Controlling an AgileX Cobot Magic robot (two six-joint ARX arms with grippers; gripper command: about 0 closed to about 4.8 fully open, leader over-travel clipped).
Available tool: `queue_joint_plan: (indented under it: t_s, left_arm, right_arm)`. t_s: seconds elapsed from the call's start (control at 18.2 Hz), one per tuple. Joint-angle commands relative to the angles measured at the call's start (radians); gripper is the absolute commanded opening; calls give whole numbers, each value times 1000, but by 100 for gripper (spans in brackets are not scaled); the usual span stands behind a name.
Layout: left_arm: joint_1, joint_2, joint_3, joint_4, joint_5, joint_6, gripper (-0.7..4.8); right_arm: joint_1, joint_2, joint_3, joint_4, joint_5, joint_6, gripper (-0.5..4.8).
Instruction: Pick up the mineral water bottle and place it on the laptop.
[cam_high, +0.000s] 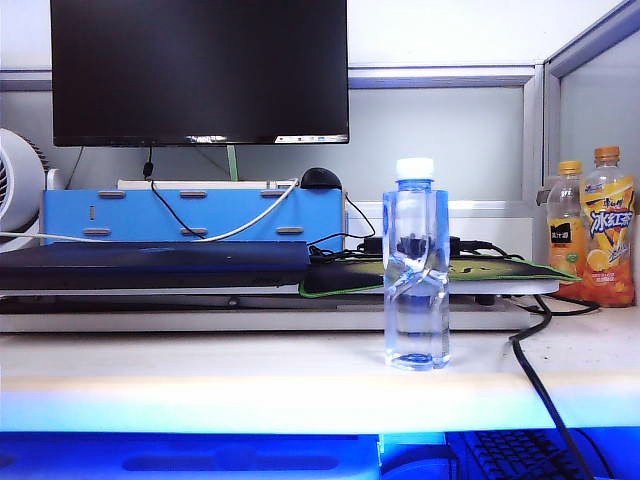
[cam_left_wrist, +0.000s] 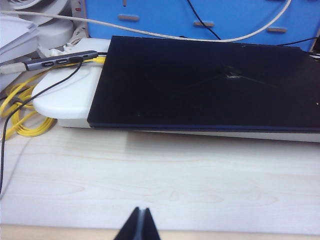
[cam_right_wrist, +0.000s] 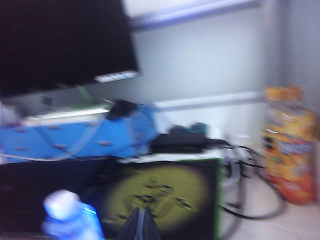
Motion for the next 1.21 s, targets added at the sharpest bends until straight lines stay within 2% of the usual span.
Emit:
queue_joint_plan:
  t_s: [0.06,0.22,0.28,0.44,0.5,0.55,0.61,0.66,0.72,0.83,0.99,1.1,1.21]
  left_arm:
    - [0,-2,0,-2,3,1,-2]
    - [0,-2,0,-2,3,2,-2]
    - [0,-2,0,-2,3,2,-2]
    - [0,-2,0,-2,3,2,-2]
    - [0,-2,0,-2,3,2,-2]
    - [0,-2,0,-2,3,2,-2]
    - [0,-2,0,-2,3,2,-2]
    - [0,-2,0,-2,3,2,-2]
    - [0,-2,0,-2,3,2,-2]
    - [0,-2,0,-2,3,2,-2]
    - [0,-2,0,-2,3,2,-2]
    - [0,-2,0,-2,3,1,-2]
    - [0,-2,0,-2,3,1,-2]
  right_arm:
    - [1,121,134,-16,-106,18,22]
    - [1,394,337,-138,-354,17,22]
    - [1,501,398,-149,-497,35,22]
    - [1,621,419,-119,-683,289,22]
    - [1,626,419,-148,-716,296,23]
    - [3,633,418,-157,-732,274,47]
    - [9,635,417,-179,-753,214,203]
    - [23,635,416,-221,-734,140,479]
    - [58,635,416,-294,-643,33,479]
    - [121,637,416,-378,-461,-105,479]
    - [290,665,415,-387,-91,-262,479]
    - [374,700,415,-318,32,-279,479]
    - [425,759,415,-246,105,-279,479]
